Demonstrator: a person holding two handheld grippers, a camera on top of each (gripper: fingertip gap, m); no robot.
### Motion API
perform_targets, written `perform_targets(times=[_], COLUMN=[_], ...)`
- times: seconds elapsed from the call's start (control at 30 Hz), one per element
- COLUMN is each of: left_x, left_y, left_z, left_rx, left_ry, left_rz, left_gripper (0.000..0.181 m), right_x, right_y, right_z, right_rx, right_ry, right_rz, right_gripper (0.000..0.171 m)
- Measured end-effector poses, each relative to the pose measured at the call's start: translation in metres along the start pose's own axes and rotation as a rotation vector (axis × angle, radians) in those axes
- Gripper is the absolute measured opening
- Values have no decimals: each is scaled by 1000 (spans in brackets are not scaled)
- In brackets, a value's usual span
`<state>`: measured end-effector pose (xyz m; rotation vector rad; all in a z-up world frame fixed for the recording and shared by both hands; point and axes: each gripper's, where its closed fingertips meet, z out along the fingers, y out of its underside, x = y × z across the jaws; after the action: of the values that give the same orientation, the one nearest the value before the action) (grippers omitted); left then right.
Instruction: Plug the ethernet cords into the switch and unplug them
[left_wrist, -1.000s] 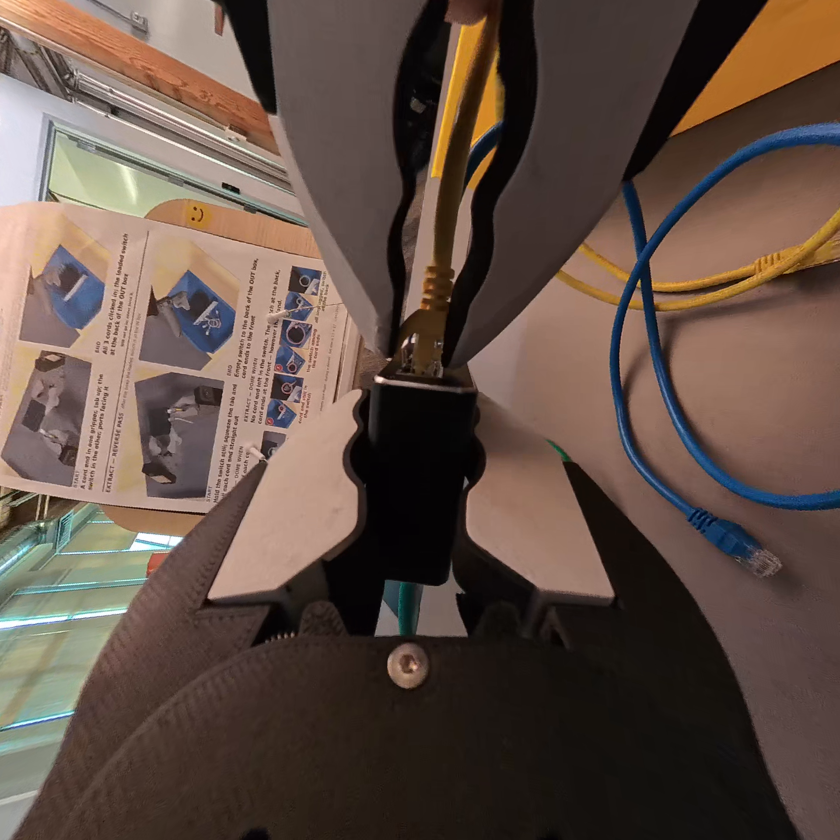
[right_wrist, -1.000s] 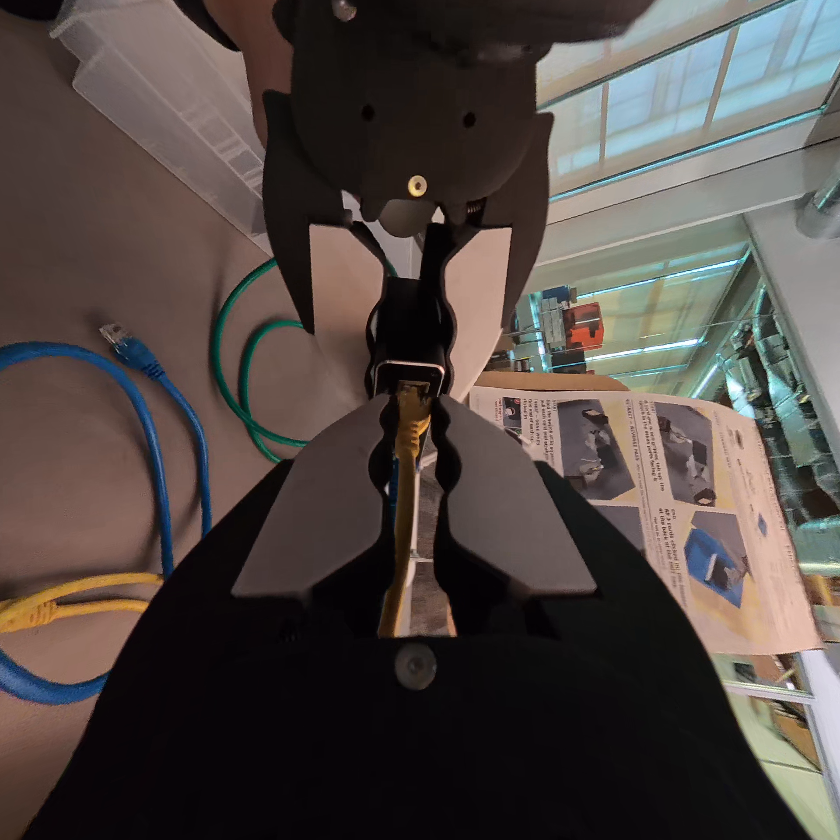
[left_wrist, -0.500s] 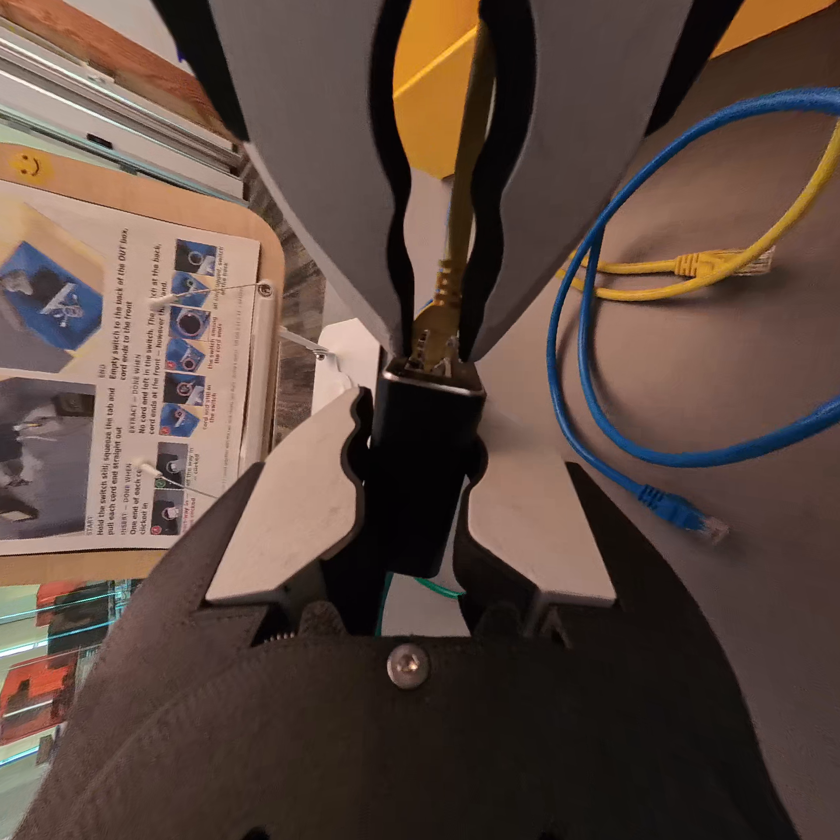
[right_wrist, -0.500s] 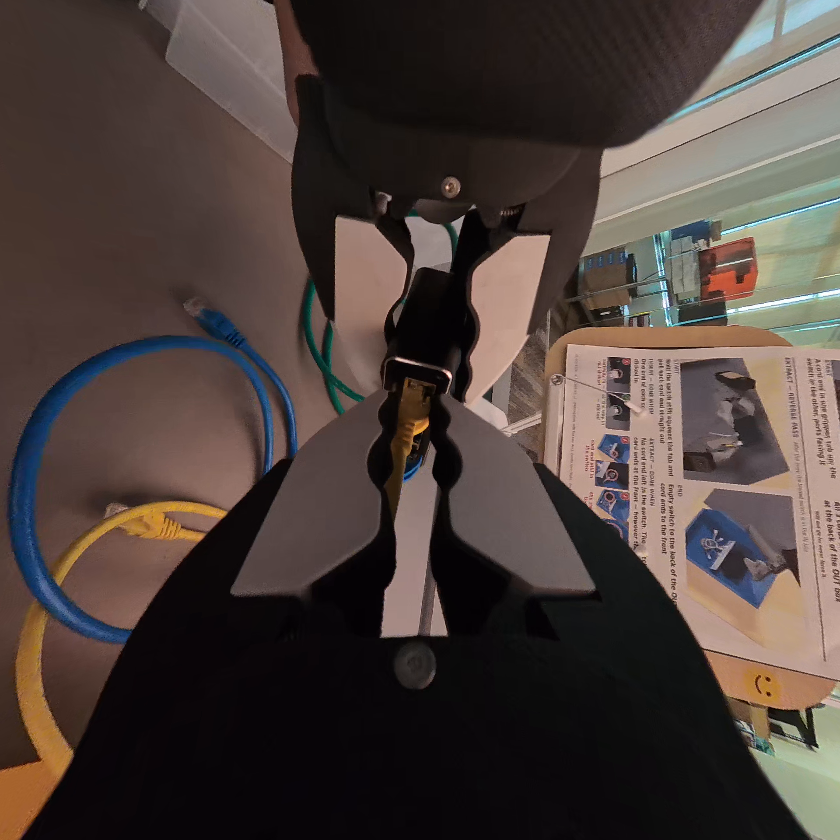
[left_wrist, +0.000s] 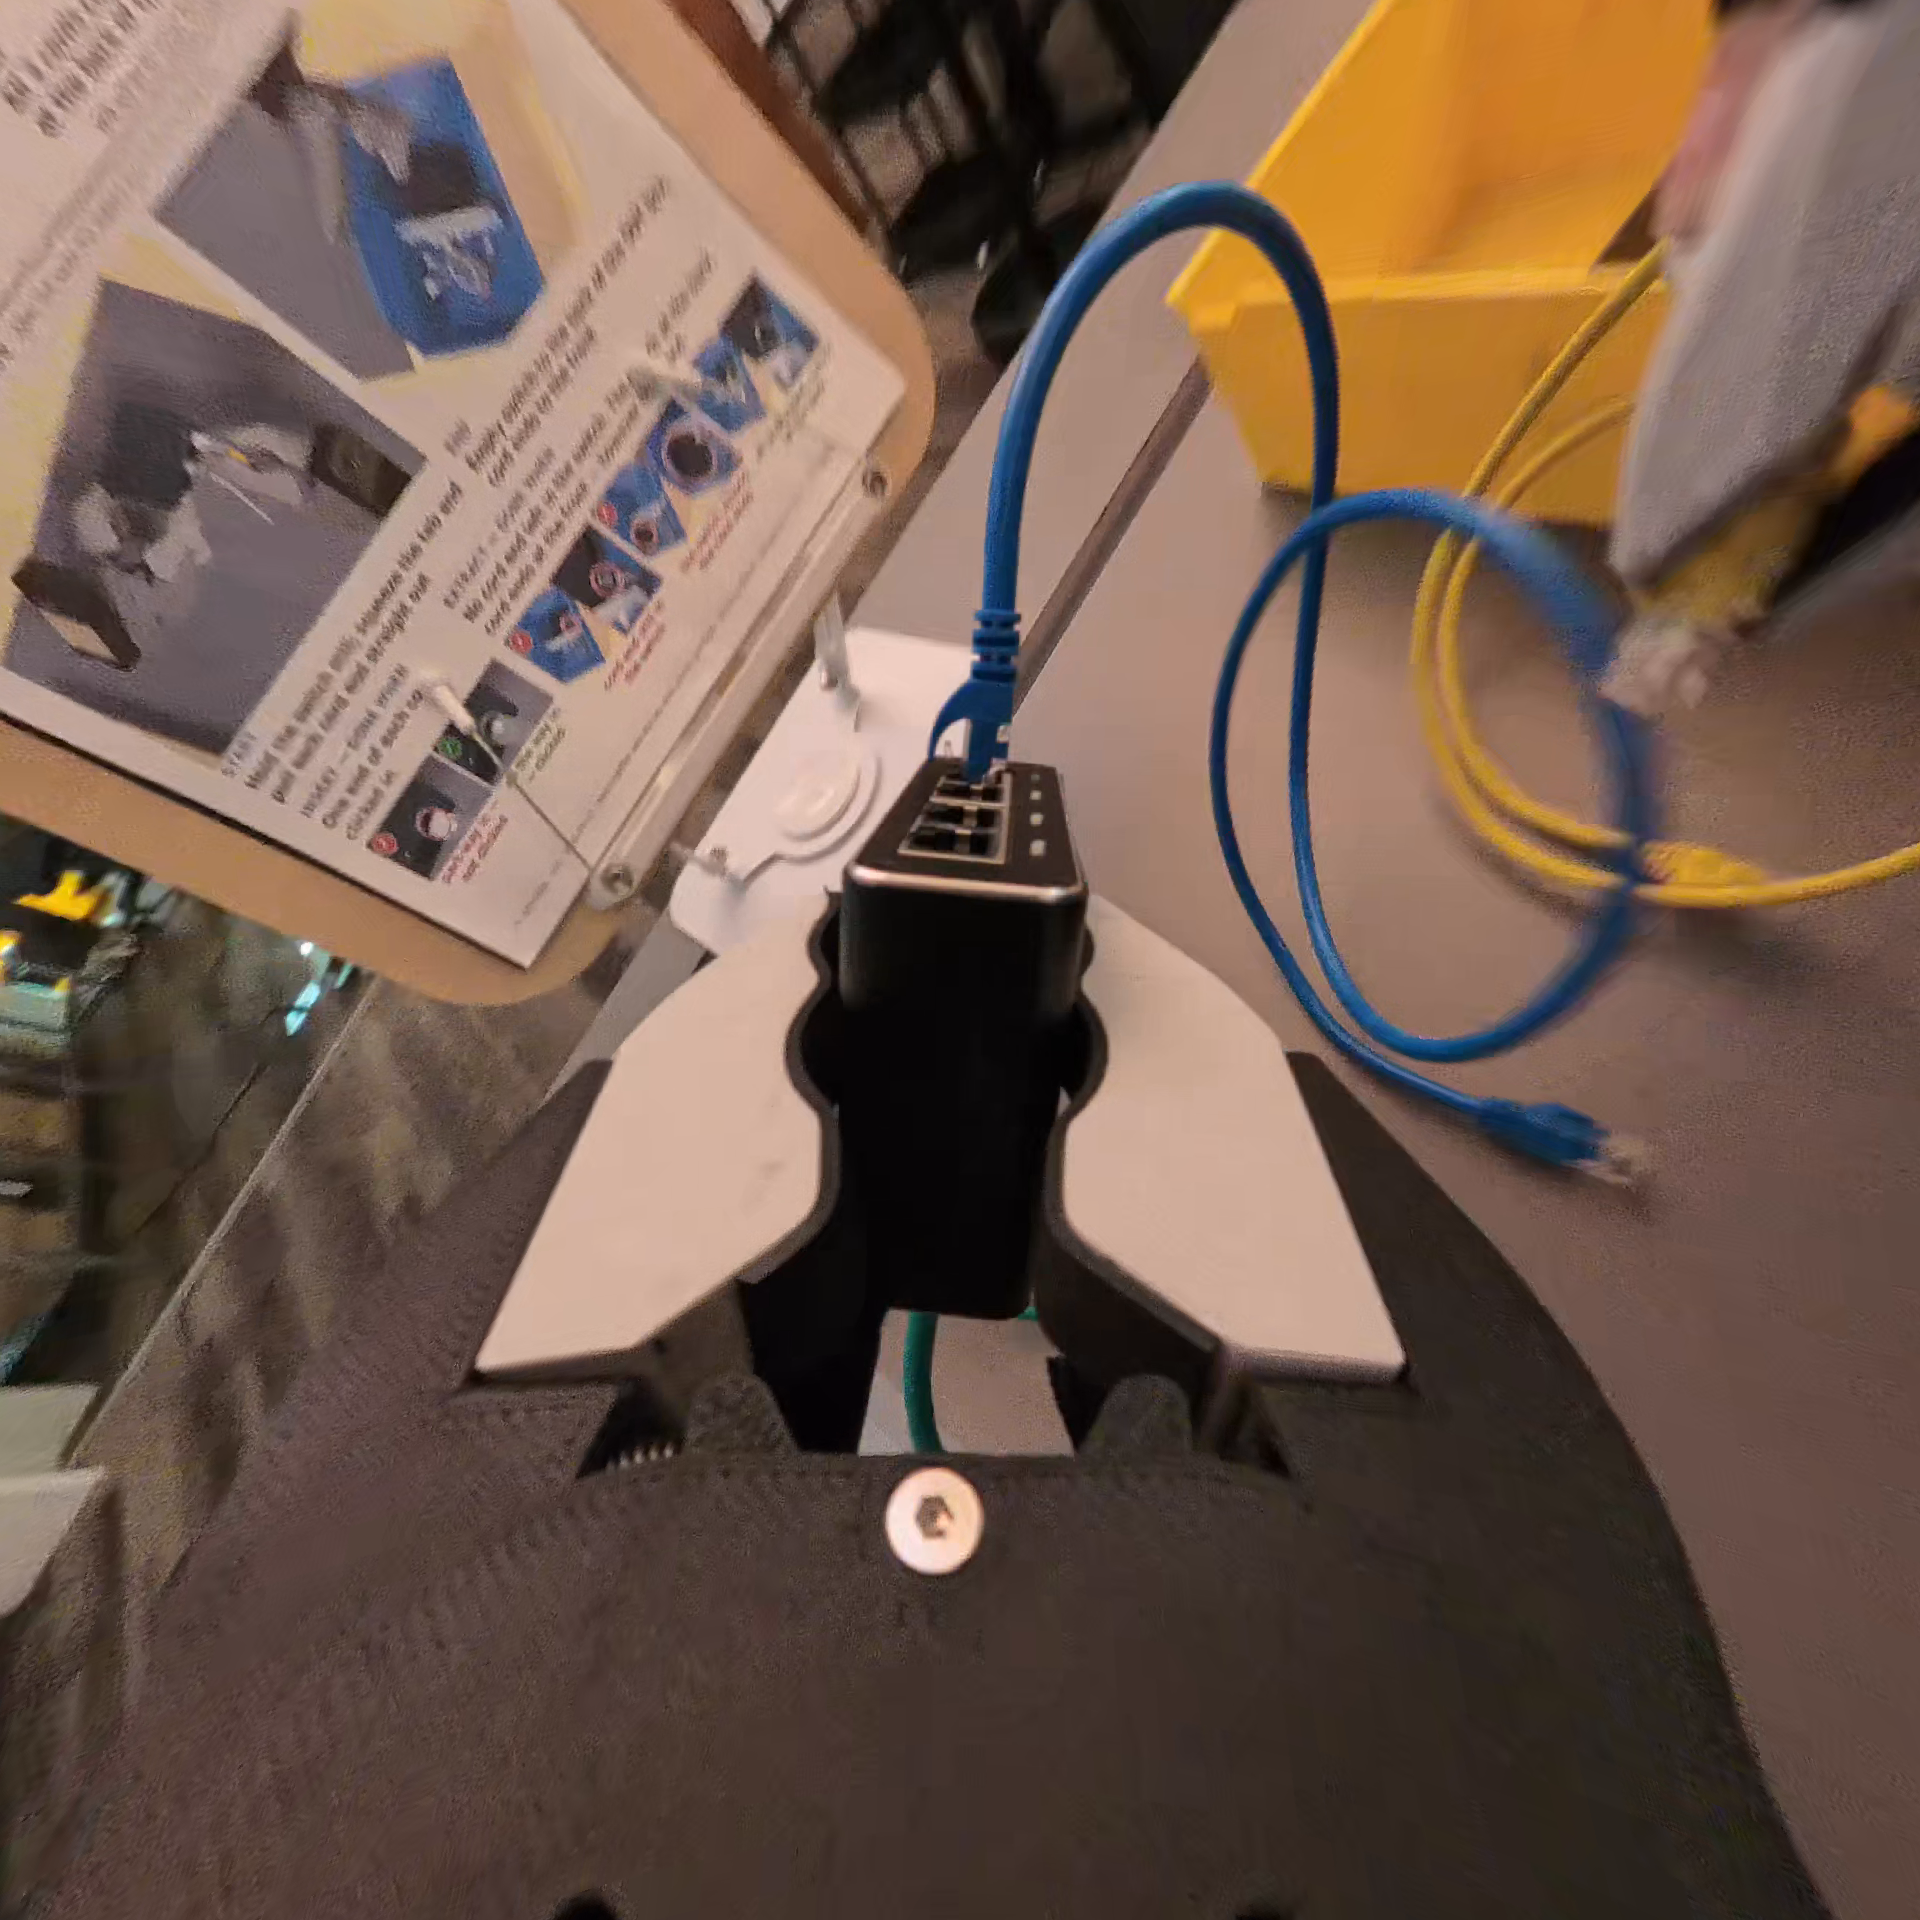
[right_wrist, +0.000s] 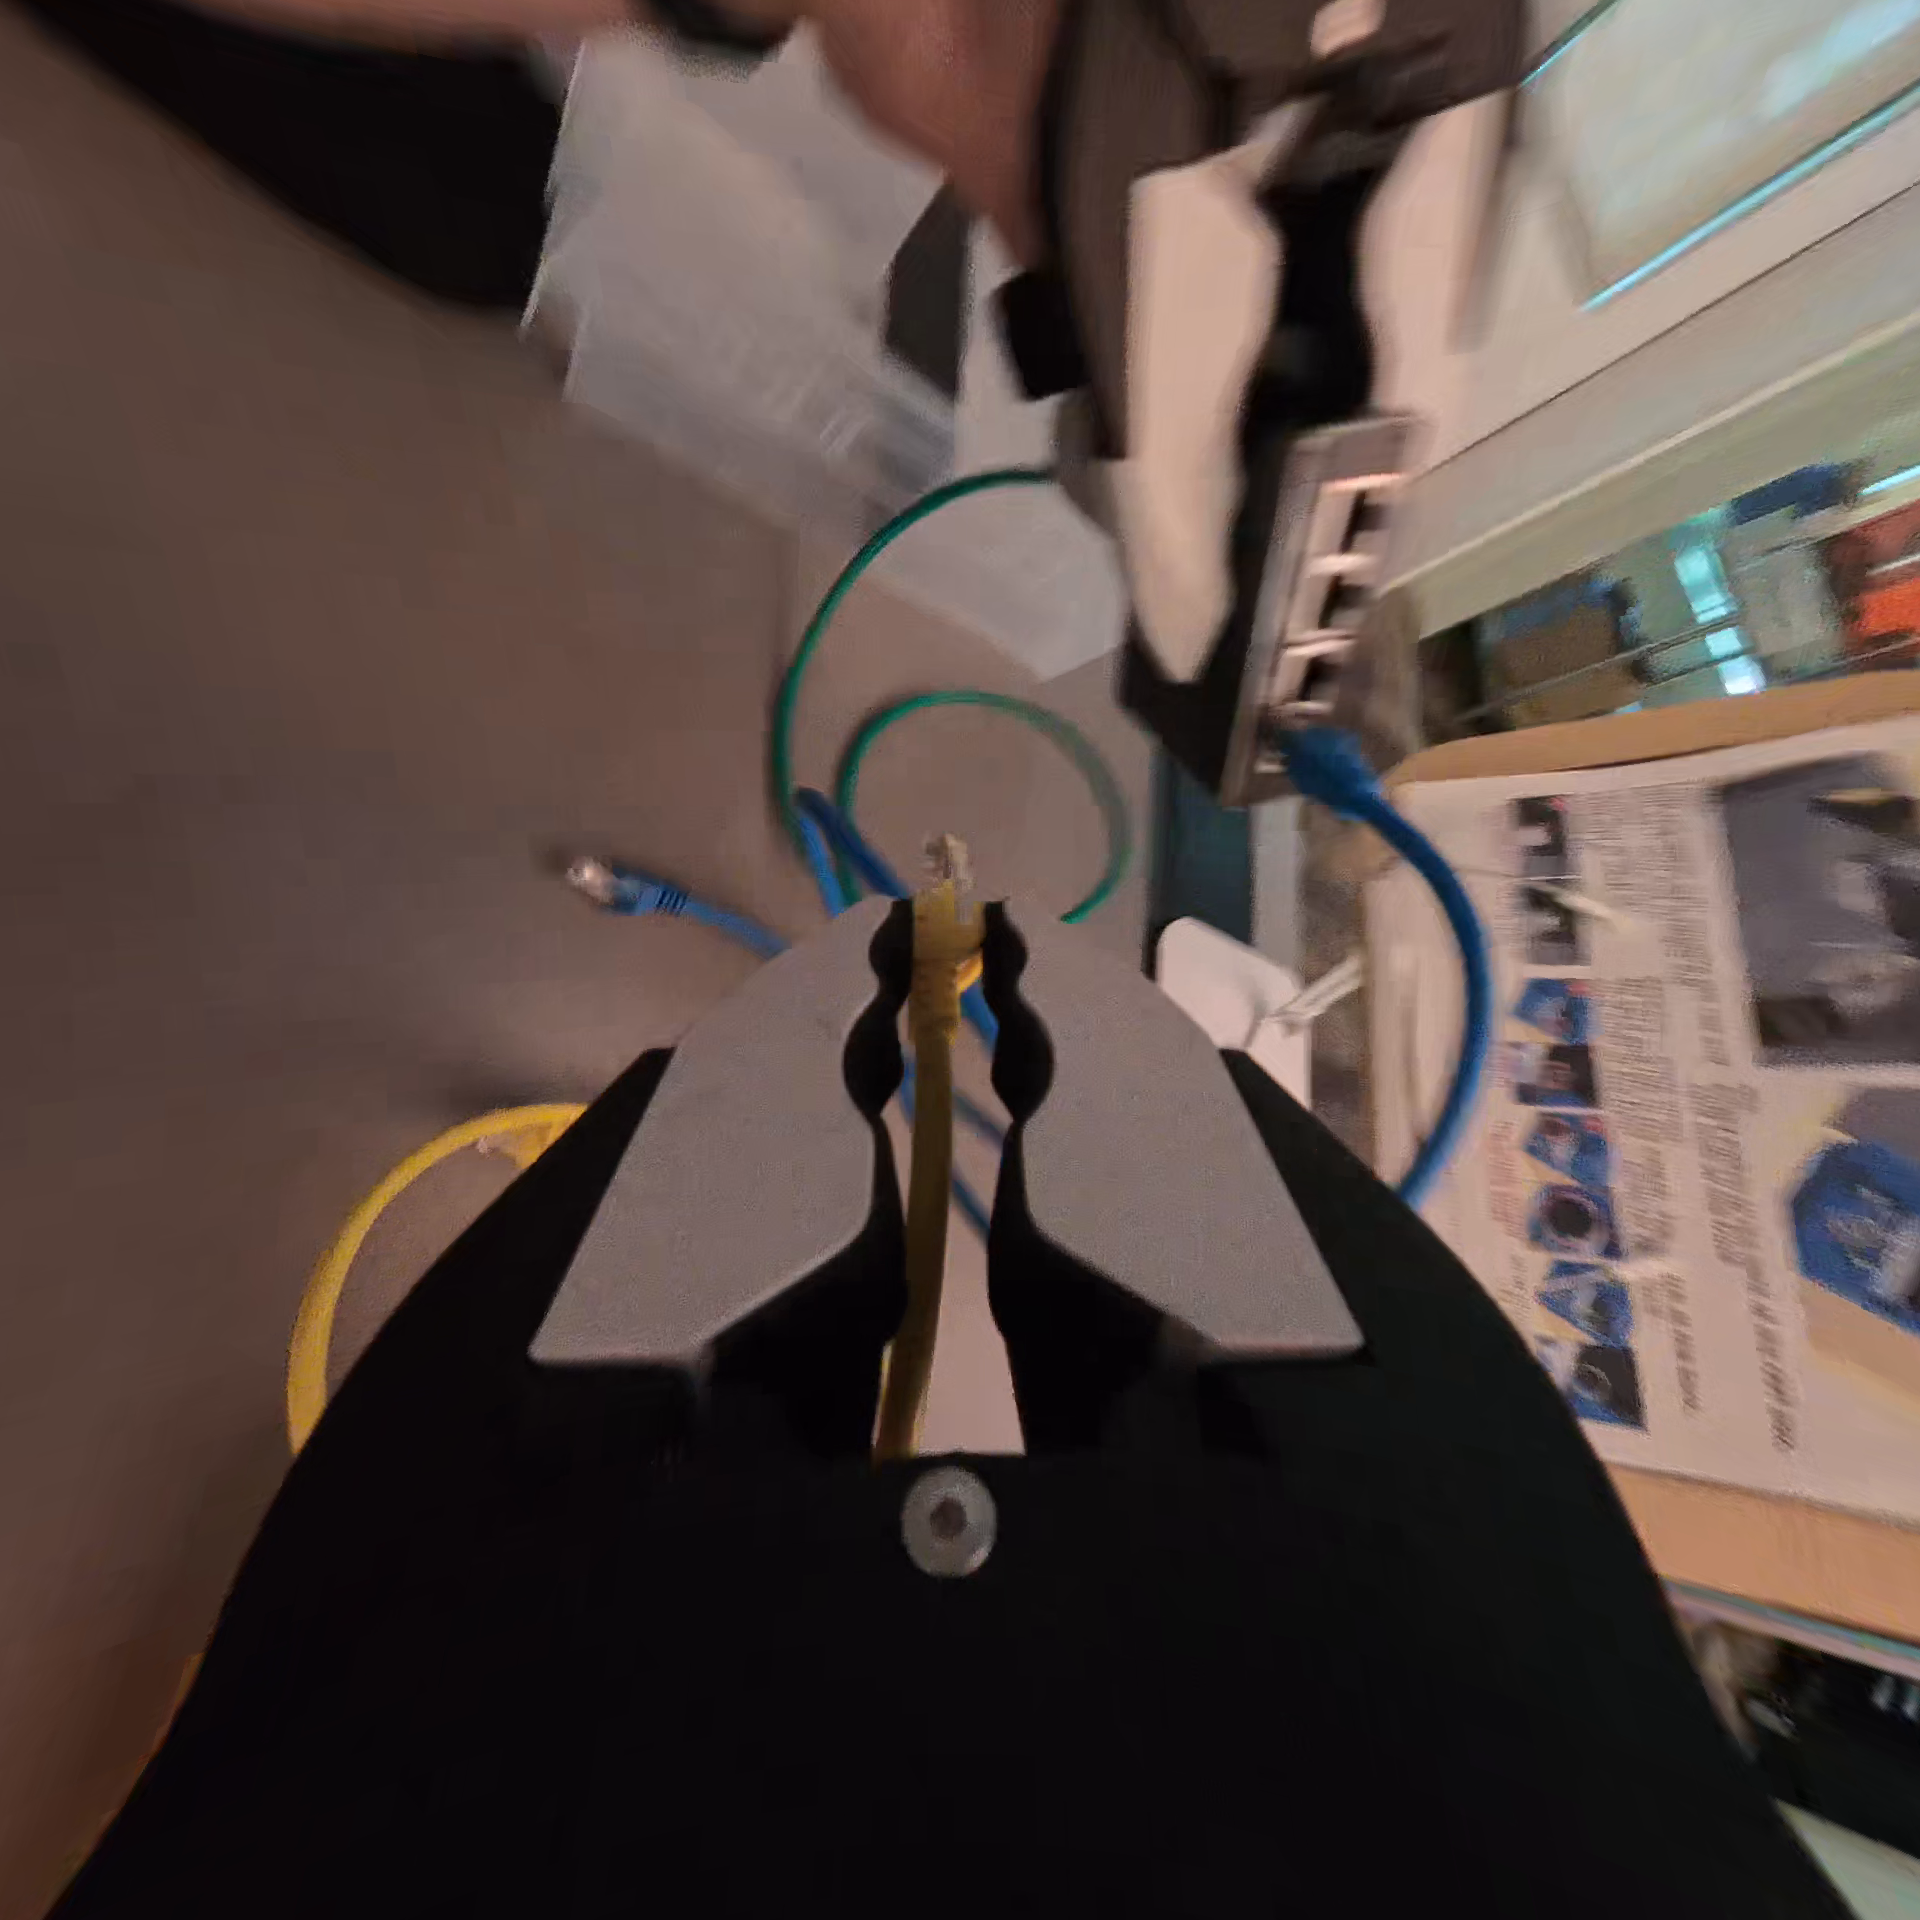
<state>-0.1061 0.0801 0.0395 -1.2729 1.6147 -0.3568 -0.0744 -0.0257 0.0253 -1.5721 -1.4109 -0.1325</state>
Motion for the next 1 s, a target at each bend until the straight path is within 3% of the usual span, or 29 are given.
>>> perform_targets(times=[0.03,0.2,0.37,0.53,0.67,0.8,0.9,1.0], left_x=[-1,-38,-59,-65,-71,-72,-73,-71], left_y=[-6,-10,-3,-6,-10,-16,-18,-21], left_z=[-6,-30,-44,-50,-62,-72,-76,-79], left_rx=[27,62,101,122,166,204,211,224], left_ry=[0,-159,-179,-200,-202,-199,-207,-197], left_rz=[1,-39,-142,-167,-202,-216,-209,-210], left_gripper=[38,37,37,37,37,37,37,37], right_x=[10,44,40,64,124,181,199,193], right_y=[-8,-25,-50,-41,-84,-102,-92,-59], right_z=[-16,-84,-112,-112,-162,-210,-235,-239], right_rx=[64,176,199,70,84,-51,-162,-250], right_ry=[53,292,346,403,467,511,547,537], right_rz=[18,79,109,117,91,107,133,206], right_gripper=[14,14,14,14,14,14,14,14])
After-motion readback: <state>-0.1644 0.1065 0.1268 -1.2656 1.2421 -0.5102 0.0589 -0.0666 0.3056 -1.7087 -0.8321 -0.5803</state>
